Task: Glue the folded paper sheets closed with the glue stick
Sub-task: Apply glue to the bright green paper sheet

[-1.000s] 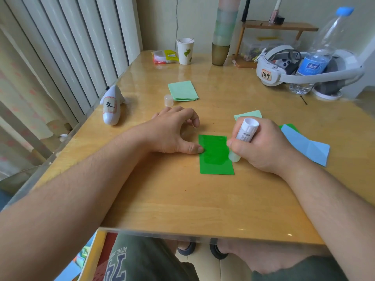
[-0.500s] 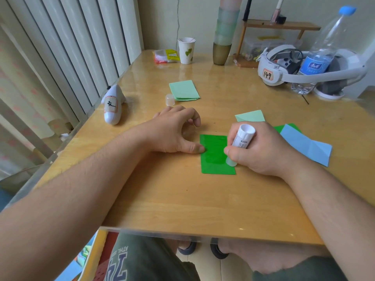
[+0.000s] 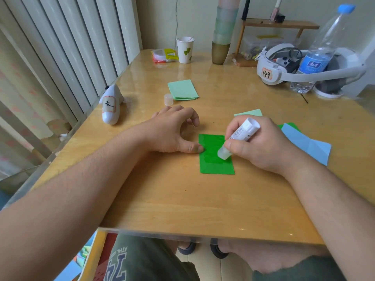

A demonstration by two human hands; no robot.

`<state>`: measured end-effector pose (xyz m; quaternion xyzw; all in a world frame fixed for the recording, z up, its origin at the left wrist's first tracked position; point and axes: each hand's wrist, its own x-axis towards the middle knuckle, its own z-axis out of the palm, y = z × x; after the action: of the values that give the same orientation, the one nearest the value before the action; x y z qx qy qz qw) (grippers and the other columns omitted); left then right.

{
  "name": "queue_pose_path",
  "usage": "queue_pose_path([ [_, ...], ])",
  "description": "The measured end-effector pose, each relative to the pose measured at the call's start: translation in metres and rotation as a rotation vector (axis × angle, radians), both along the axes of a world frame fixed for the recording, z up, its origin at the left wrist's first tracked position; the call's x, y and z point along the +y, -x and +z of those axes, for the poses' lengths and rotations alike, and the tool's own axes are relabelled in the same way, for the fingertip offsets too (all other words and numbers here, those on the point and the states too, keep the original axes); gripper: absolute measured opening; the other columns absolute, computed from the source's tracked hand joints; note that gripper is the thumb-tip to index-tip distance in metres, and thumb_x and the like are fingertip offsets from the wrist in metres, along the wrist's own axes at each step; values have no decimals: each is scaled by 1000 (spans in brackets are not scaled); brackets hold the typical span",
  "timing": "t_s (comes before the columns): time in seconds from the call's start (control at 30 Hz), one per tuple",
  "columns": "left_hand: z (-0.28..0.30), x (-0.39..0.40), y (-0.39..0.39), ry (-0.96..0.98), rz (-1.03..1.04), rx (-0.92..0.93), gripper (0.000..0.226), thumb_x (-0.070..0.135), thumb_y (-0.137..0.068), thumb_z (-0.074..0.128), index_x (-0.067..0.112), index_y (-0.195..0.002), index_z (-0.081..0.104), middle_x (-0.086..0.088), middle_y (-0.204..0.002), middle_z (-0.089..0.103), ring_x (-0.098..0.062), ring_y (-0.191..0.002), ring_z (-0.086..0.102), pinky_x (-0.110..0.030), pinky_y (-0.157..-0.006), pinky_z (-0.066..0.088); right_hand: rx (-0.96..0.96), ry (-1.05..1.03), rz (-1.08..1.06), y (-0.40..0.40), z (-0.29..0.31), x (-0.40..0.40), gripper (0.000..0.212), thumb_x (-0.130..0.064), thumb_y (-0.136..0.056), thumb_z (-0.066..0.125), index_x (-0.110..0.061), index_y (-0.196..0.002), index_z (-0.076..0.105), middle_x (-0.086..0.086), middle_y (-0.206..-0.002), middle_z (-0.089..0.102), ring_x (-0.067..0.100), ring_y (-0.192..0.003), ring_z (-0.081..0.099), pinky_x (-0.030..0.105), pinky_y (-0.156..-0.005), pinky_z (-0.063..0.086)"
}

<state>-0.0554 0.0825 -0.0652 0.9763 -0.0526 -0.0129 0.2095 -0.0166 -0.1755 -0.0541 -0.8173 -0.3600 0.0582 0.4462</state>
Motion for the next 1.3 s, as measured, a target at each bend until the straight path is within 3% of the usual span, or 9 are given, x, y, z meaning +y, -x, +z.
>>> queue_pose_path([
  [0.1,1,0,1,3,-1,1,71,87,-53,63,49,-111,48,22,-115,46,-15,-117,40,-46,-109,37,15,64,21,1,-3,0,12,-33,-71,74,-26,-78,66,-11,-63,57,7,-60,49,24,-57,40],
  [0.23,1,-1,1,4,-1,-10,69,85,-54,65,49,-110,48,25,-111,44,-14,-116,39,-43,-107,37,-8,114,48,3,-3,0,12,-32,-71,73,-25,-77,64,-14,-62,55,5,-59,47,22,-56,39],
  [0.47,3,-2,2,9,-4,-25,59,71,-67,78,46,-112,50,17,-117,46,-15,-118,39,-45,-109,36,-33,152,15,-1,-1,-5,11,-29,-68,68,-23,-73,61,-9,-60,52,8,-58,46,29,-57,39],
  [0.6,4,-3,3,3,-3,-13,60,72,-66,77,45,-113,51,16,-119,47,-16,-119,39,-45,-109,36,-8,-72,-15,-4,2,-4,20,-33,-68,65,-14,-70,60,13,-64,51,12,-60,44,30,-57,36],
  [0.73,4,-2,2,-7,-6,-5,61,77,-64,73,47,-112,50,18,-118,47,-15,-119,39,-46,-111,36,130,-291,15,-3,2,3,33,-40,-77,67,-8,-79,59,-4,-58,44,11,-54,37,21,-52,32],
  [0.97,6,2,3,55,-6,35,74,86,-53,62,47,-114,51,27,-117,46,-13,-118,40,-46,-114,35,101,-175,157,9,-1,14,15,-18,-84,67,-3,-87,65,-18,-61,55,1,-58,46,15,-57,36],
  [1.07,4,0,3,-1,-19,28,75,88,-51,62,48,-113,48,27,-115,44,-14,-118,38,-48,-114,35,108,-148,152,12,-2,18,26,-33,-85,73,-9,-82,66,-9,-61,55,5,-59,45,21,-56,35],
  [1.17,3,-1,3,-26,-17,29,77,90,-49,62,50,-113,47,23,-117,43,-14,-119,37,-49,-114,34,70,-91,121,14,-4,22,31,-48,-76,70,-18,-75,65,16,-70,58,16,-63,46,31,-58,36],
  [1.3,4,-1,4,-22,-18,33,78,91,-49,61,50,-114,47,21,-120,44,-14,-120,36,-49,-114,33,92,-57,79,15,-2,24,26,-44,-69,67,-18,-73,65,14,-72,62,12,-65,48,30,-59,37],
])
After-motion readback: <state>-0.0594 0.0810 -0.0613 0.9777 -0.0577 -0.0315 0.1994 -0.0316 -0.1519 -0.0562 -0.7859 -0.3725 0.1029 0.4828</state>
